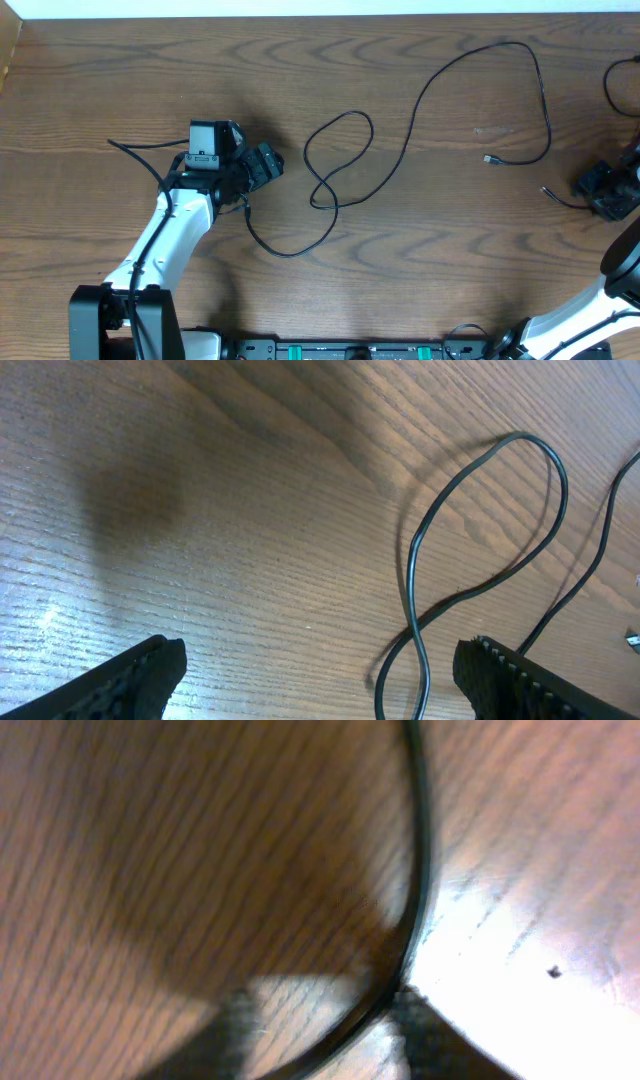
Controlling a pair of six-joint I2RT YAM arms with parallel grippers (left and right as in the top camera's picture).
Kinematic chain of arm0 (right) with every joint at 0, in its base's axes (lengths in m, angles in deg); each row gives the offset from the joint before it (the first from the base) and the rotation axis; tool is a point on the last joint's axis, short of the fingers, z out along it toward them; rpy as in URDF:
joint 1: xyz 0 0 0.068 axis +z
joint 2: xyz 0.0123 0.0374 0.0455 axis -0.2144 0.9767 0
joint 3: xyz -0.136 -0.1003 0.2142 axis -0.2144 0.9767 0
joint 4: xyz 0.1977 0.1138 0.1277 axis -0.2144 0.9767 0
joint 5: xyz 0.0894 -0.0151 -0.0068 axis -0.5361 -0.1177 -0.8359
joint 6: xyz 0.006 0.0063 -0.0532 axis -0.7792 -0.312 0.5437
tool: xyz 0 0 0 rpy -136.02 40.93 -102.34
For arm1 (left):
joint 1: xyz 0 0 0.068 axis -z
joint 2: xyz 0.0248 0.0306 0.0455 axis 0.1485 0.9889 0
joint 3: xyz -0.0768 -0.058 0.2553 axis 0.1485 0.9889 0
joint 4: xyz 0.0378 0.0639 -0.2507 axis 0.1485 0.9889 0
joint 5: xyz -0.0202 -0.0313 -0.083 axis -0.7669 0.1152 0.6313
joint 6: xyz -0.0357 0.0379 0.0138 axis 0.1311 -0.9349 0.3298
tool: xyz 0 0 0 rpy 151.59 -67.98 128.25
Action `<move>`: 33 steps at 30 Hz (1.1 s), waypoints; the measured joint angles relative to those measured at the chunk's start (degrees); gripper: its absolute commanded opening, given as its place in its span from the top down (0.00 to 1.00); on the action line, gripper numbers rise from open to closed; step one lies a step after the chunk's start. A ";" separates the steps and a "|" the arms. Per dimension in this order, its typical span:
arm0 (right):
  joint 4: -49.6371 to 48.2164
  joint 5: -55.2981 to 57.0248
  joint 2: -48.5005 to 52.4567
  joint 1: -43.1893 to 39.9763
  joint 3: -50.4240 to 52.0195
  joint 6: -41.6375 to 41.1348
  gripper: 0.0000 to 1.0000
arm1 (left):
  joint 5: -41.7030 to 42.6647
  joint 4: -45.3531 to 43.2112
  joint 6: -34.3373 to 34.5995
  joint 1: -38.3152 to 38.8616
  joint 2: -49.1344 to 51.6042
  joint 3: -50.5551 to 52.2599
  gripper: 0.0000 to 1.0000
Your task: Untangle cables
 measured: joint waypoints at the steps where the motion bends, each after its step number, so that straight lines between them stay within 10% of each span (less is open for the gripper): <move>1: -0.63 0.26 -0.17 0.00 0.28 -0.22 0.92 | 0.00 0.00 0.00 0.00 0.00 0.00 0.09; 33: -10.69 -16.70 1.42 -0.11 -8.66 -7.89 0.99 | 0.00 0.00 0.00 0.00 0.00 0.00 0.09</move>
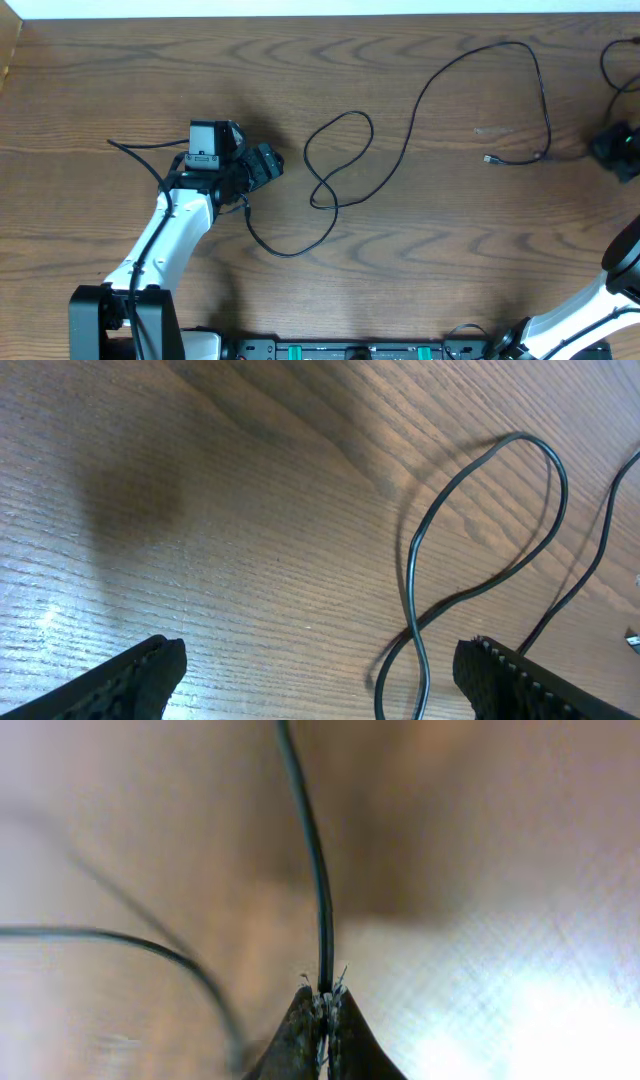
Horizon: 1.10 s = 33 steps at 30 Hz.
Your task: Untangle cables
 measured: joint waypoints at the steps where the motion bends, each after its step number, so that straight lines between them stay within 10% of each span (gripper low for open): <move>1: -0.35 -0.61 0.00 0.00 -0.98 -0.24 0.99 | 0.00 0.00 0.00 0.00 0.00 0.00 0.10; 24: -14.64 11.45 0.00 4.85 -9.27 2.21 0.99 | 0.00 0.00 0.00 0.00 0.00 0.00 0.10; 33: -0.57 12.83 0.00 6.29 -9.14 13.84 0.55 | 0.00 0.00 0.00 0.00 0.00 0.00 0.09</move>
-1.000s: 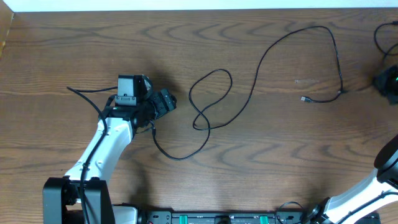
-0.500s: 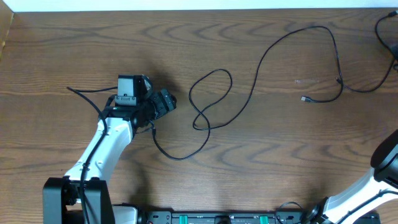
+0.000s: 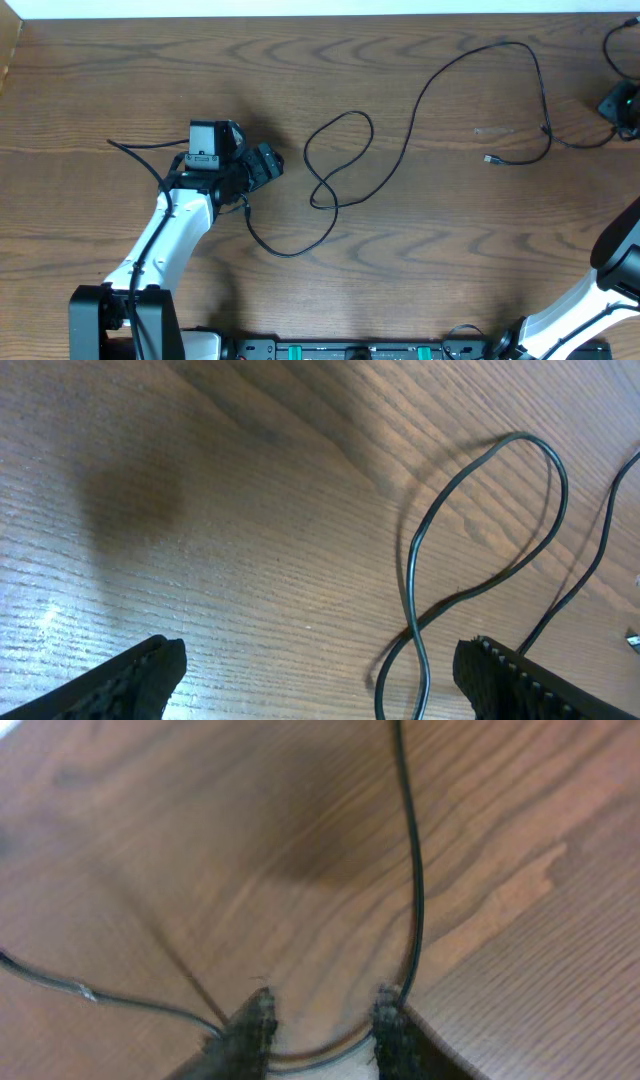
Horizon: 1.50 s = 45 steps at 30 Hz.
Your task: Untangle cables
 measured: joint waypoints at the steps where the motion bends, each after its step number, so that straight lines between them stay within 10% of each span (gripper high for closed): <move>1: 0.24 0.07 0.00 0.17 0.22 1.11 0.51 | 0.00 0.02 0.00 0.00 0.00 0.00 0.10; 16: -6.54 -0.33 0.00 0.37 15.54 9.53 0.45 | 0.00 0.00 0.00 0.00 0.00 0.00 0.10; 38: -18.27 -13.99 1.44 0.37 18.49 57.53 0.44 | 0.00 0.00 0.00 0.00 0.00 0.00 0.09; 45: -21.18 -18.97 5.35 0.42 17.57 59.32 0.64 | 0.00 0.00 0.00 0.00 0.00 0.00 0.10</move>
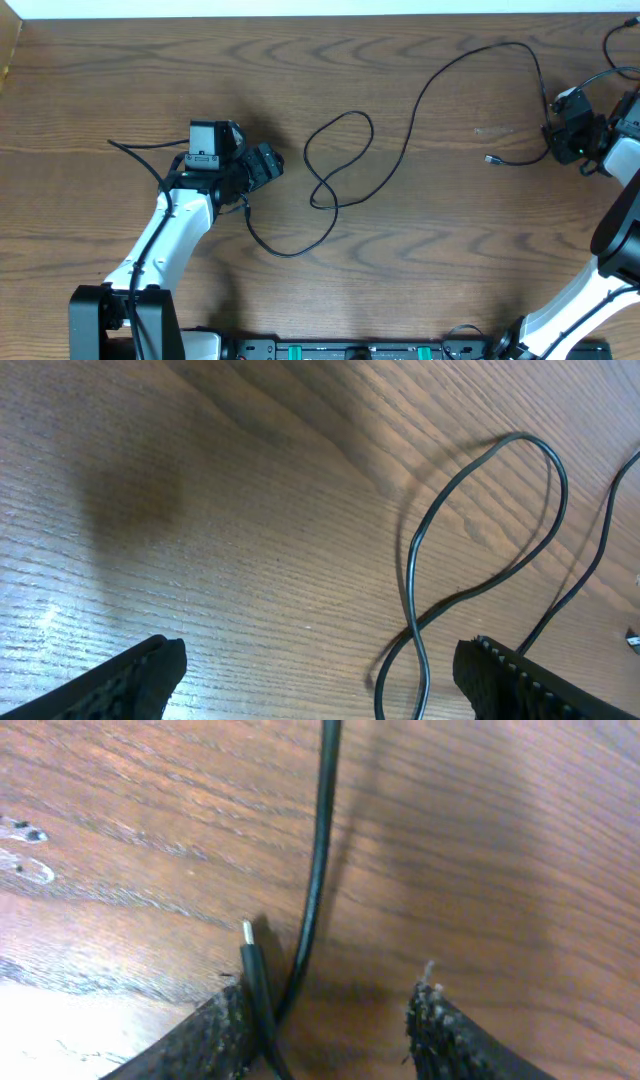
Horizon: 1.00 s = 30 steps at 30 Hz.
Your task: Untangle cables
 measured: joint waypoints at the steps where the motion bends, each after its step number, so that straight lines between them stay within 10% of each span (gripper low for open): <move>1: 0.13 -0.44 0.13 0.00 -0.04 0.13 0.68 | 0.00 0.00 0.00 0.00 0.00 0.00 0.09; 30: 12.68 -7.34 0.13 -7.37 -1.70 3.19 0.58 | 0.00 0.00 0.00 0.00 0.00 0.00 0.09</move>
